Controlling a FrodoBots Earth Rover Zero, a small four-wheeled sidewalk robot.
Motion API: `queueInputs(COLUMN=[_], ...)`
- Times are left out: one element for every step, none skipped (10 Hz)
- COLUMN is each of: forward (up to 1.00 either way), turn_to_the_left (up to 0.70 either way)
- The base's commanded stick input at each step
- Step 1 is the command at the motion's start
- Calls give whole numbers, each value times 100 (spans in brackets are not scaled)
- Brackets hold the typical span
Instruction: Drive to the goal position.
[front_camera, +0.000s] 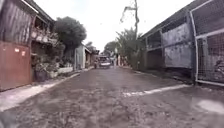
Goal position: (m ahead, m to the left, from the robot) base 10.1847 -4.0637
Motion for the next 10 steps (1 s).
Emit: queueInputs(forward=[70, 70, 70, 70, 70, 70, 70, 70, 70, 70], turn_to_the_left=[0, 0, 0, 0, 2, 3, 3, 3, 3, 3])
